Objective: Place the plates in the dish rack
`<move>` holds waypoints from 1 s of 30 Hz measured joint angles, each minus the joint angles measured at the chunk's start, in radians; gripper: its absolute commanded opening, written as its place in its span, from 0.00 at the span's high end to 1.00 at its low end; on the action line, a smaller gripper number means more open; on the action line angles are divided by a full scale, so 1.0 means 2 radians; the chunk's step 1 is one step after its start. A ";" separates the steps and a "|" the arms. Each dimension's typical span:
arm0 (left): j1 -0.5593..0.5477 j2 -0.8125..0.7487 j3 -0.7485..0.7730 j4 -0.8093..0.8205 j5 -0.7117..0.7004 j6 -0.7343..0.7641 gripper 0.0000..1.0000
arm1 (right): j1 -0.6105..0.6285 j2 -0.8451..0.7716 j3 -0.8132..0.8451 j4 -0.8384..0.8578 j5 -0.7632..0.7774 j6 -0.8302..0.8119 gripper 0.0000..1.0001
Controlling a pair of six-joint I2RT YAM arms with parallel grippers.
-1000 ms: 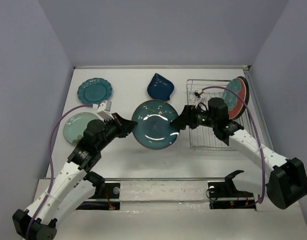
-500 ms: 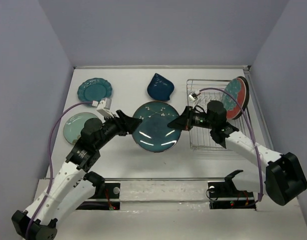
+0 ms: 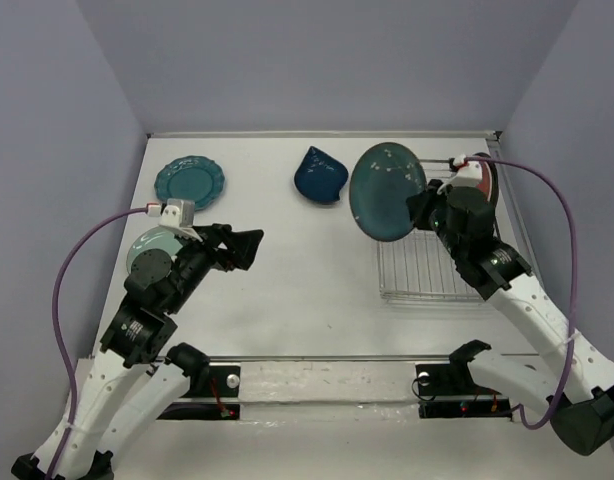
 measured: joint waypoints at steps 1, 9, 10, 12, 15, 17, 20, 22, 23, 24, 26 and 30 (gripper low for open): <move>0.000 0.000 -0.001 -0.006 -0.001 0.006 0.01 | -0.001 -0.002 0.015 -0.011 0.049 -0.022 0.93; 0.000 -0.027 -0.026 -0.027 0.011 0.037 0.01 | -0.003 0.051 0.101 -0.016 0.295 -0.182 0.93; 0.000 -0.033 -0.028 -0.027 0.018 0.039 0.01 | -0.005 0.062 0.106 -0.006 0.318 -0.212 0.93; 0.000 -0.042 -0.030 -0.028 0.027 0.041 0.01 | -0.009 0.079 0.111 0.013 0.345 -0.258 0.93; 0.000 -0.054 -0.031 -0.028 0.036 0.043 0.01 | -0.016 0.110 0.129 0.031 0.371 -0.316 0.93; -0.001 -0.064 -0.031 -0.028 0.038 0.045 0.01 | -0.028 0.130 0.137 0.049 0.375 -0.348 0.93; -0.005 -0.079 -0.031 -0.029 0.036 0.047 0.01 | -0.052 0.145 0.137 0.063 0.365 -0.380 0.93; -0.008 -0.085 -0.031 -0.029 0.035 0.047 0.01 | -0.072 0.146 0.131 0.066 0.357 -0.393 0.93; -0.009 -0.087 -0.031 -0.029 0.035 0.047 0.01 | -0.078 0.146 0.127 0.068 0.355 -0.397 0.93; -0.011 -0.089 -0.031 -0.029 0.034 0.047 0.01 | -0.084 0.145 0.124 0.069 0.352 -0.398 0.93; -0.011 -0.090 -0.031 -0.029 0.034 0.048 0.01 | -0.102 0.145 0.114 0.068 0.343 -0.395 0.93; -0.013 -0.090 -0.031 -0.032 0.030 0.049 0.01 | -0.120 0.143 0.092 0.062 0.321 -0.373 0.93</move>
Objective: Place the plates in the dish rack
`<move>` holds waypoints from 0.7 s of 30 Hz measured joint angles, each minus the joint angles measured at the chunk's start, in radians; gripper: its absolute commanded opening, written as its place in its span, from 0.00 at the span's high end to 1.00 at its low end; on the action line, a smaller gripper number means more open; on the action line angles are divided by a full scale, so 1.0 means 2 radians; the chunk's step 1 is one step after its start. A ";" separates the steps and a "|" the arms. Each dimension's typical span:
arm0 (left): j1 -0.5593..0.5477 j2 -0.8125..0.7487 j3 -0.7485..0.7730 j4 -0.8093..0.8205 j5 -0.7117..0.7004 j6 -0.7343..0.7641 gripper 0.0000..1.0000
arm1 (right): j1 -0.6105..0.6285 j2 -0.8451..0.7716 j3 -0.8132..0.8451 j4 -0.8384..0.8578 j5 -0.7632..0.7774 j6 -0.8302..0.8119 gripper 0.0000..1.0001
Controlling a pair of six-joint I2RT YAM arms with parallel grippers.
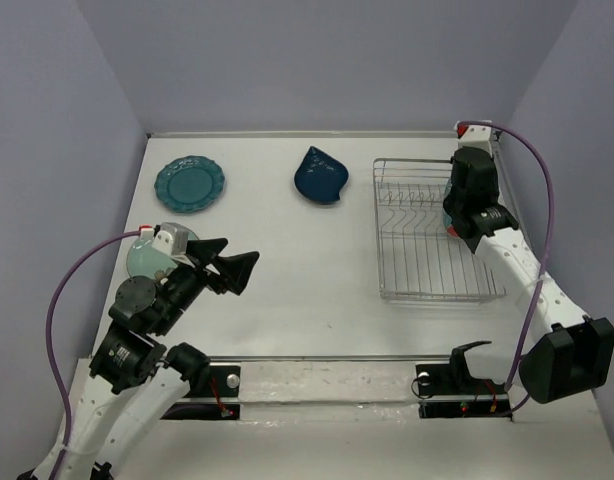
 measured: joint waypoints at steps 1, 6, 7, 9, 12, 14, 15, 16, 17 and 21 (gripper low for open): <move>0.000 0.000 0.000 0.000 0.000 0.000 0.01 | -0.002 -0.001 -0.007 -0.003 -0.008 0.010 0.93; 0.000 0.000 0.000 -0.001 -0.002 0.001 0.01 | -0.005 -0.001 -0.029 -0.019 -0.039 0.045 0.93; 0.000 0.000 0.000 -0.001 -0.003 0.001 0.01 | -0.005 -0.001 -0.034 -0.021 -0.044 0.052 0.93; 0.000 0.000 0.000 -0.001 -0.004 0.001 0.01 | -0.005 -0.001 -0.042 -0.026 -0.051 0.064 0.93; 0.000 0.000 0.000 -0.001 -0.005 0.001 0.01 | -0.007 -0.001 -0.051 -0.030 -0.059 0.080 0.93; 0.000 0.000 0.000 -0.001 -0.006 0.001 0.01 | -0.010 -0.001 -0.057 -0.029 -0.063 0.088 0.93; 0.000 0.000 0.000 -0.001 -0.006 0.001 0.01 | -0.011 -0.001 -0.062 -0.029 -0.064 0.093 0.93; 0.000 0.001 0.000 -0.001 -0.006 0.001 0.01 | -0.011 -0.001 -0.068 -0.029 -0.066 0.098 0.93; 0.000 0.001 0.000 -0.001 -0.006 0.001 0.01 | -0.012 0.000 -0.074 -0.029 -0.068 0.103 0.93; 0.000 0.001 0.000 -0.002 -0.008 0.001 0.01 | -0.017 0.002 -0.090 -0.035 -0.079 0.131 0.93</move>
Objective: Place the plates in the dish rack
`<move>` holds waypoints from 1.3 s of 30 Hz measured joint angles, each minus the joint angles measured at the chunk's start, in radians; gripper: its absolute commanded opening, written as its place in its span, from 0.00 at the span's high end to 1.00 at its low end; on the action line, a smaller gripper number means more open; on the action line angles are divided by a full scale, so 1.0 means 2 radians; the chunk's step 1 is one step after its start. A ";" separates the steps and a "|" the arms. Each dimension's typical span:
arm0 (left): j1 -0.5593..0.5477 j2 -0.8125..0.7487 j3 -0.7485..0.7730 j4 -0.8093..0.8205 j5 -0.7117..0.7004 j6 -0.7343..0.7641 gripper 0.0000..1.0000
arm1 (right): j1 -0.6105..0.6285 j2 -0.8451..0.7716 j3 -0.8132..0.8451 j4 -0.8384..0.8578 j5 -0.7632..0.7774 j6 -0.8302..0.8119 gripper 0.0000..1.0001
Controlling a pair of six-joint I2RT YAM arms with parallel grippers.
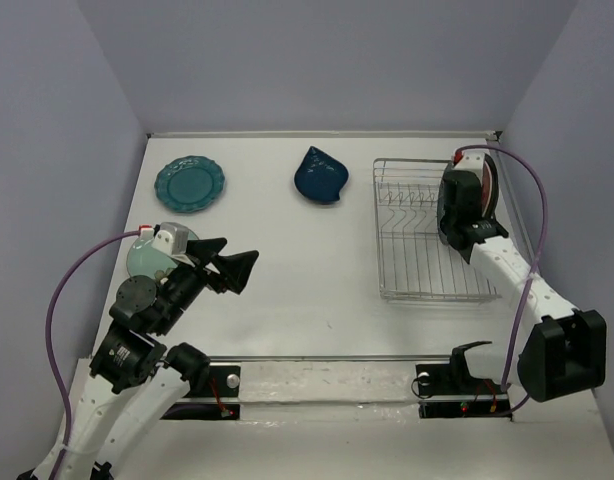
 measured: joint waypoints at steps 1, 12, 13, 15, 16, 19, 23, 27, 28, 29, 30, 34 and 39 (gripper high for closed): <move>0.000 0.000 0.000 0.000 0.000 0.000 0.01 | -0.001 0.001 -0.003 -0.001 -0.003 0.012 0.93; 0.000 0.009 0.000 -0.002 -0.004 0.000 0.01 | -0.028 0.017 -0.020 0.031 -0.010 0.122 0.53; 0.000 0.011 0.000 -0.002 -0.005 0.000 0.01 | -0.029 0.017 -0.022 0.034 -0.012 0.132 0.47; 0.000 0.016 0.000 -0.002 -0.006 0.000 0.01 | -0.031 0.018 -0.027 0.036 -0.016 0.145 0.33; 0.000 0.019 0.000 -0.002 -0.006 -0.001 0.01 | -0.031 0.018 -0.029 0.036 -0.018 0.152 0.25; 0.000 0.033 0.000 -0.002 -0.007 -0.006 0.01 | -0.031 0.016 -0.028 0.031 -0.025 0.166 0.15; 0.000 0.072 0.000 -0.002 -0.010 -0.023 0.02 | -0.031 -0.005 -0.019 -0.004 -0.049 0.179 0.12; 0.001 0.119 0.000 0.003 -0.010 -0.044 0.05 | -0.031 -0.044 0.014 -0.036 -0.080 0.184 0.11; 0.002 0.134 0.000 0.003 -0.009 -0.050 0.05 | -0.031 -0.061 0.023 -0.040 -0.088 0.184 0.11; 0.004 0.146 0.000 0.006 -0.009 -0.057 0.08 | -0.031 -0.075 0.027 -0.041 -0.096 0.184 0.11; 0.004 0.155 -0.001 0.011 -0.009 -0.064 0.09 | -0.031 -0.088 0.029 -0.041 -0.103 0.184 0.11; 0.004 0.200 -0.029 0.070 0.003 -0.107 0.13 | -0.031 -0.147 0.027 -0.045 -0.149 0.196 0.11; 0.004 0.317 -0.034 0.139 -0.011 -0.143 0.13 | -0.031 -0.221 -0.022 -0.037 -0.249 0.224 0.11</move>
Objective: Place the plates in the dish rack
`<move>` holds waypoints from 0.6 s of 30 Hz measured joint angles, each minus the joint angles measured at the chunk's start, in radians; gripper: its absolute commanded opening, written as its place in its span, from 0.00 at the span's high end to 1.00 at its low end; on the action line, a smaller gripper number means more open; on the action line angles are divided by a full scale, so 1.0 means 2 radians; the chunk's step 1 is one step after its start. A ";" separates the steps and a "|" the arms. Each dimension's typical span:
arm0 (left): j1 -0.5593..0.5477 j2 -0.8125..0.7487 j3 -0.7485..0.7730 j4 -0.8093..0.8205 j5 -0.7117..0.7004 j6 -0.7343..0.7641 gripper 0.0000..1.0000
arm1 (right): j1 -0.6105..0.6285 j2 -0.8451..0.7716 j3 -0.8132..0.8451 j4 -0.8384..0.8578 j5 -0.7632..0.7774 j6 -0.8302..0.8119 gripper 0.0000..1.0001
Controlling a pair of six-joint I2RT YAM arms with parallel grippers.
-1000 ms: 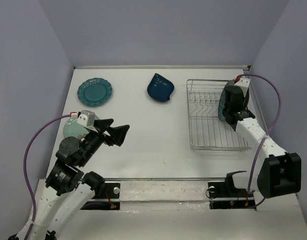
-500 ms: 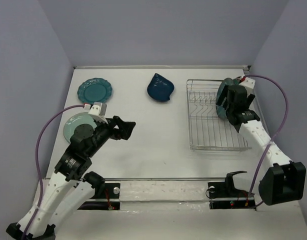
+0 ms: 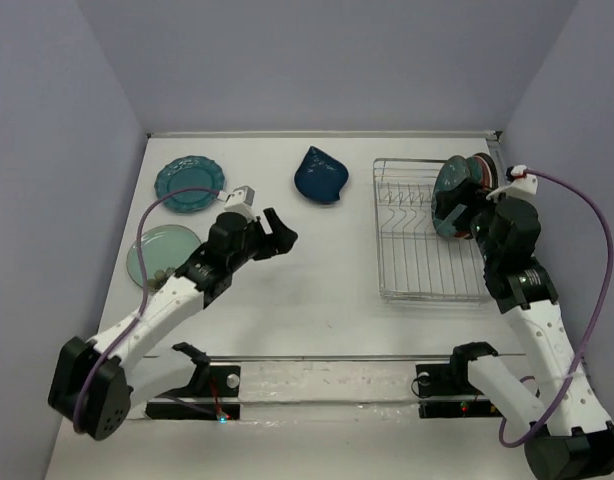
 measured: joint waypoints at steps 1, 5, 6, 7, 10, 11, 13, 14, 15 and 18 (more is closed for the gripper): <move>0.000 0.031 0.006 0.012 -0.008 -0.003 0.13 | 0.000 -0.006 -0.006 0.000 -0.018 0.005 0.11; 0.000 0.165 0.043 0.046 -0.038 -0.014 0.13 | 0.000 -0.020 -0.036 0.007 -0.106 0.032 0.11; 0.000 0.199 0.062 0.052 -0.046 -0.014 0.13 | 0.000 -0.022 -0.045 0.009 -0.130 0.038 0.11; 0.000 0.218 0.077 0.055 -0.052 -0.014 0.14 | 0.000 -0.023 -0.051 0.010 -0.144 0.041 0.11; 0.003 0.291 0.138 0.069 -0.075 -0.011 0.18 | 0.000 -0.037 -0.077 0.010 -0.186 0.049 0.11; 0.006 0.316 0.163 0.072 -0.081 -0.009 0.19 | 0.000 -0.043 -0.083 0.009 -0.196 0.051 0.11; 0.014 0.364 0.215 0.075 -0.093 -0.004 0.21 | 0.000 -0.056 -0.091 0.009 -0.211 0.054 0.11; 0.020 0.389 0.244 0.072 -0.099 -0.001 0.24 | 0.000 -0.065 -0.096 0.009 -0.220 0.058 0.11; 0.025 0.410 0.269 0.072 -0.103 0.002 0.25 | 0.000 -0.071 -0.100 0.010 -0.227 0.060 0.11; 0.044 0.484 0.347 0.065 -0.110 0.009 0.27 | 0.000 -0.090 -0.109 0.011 -0.245 0.065 0.11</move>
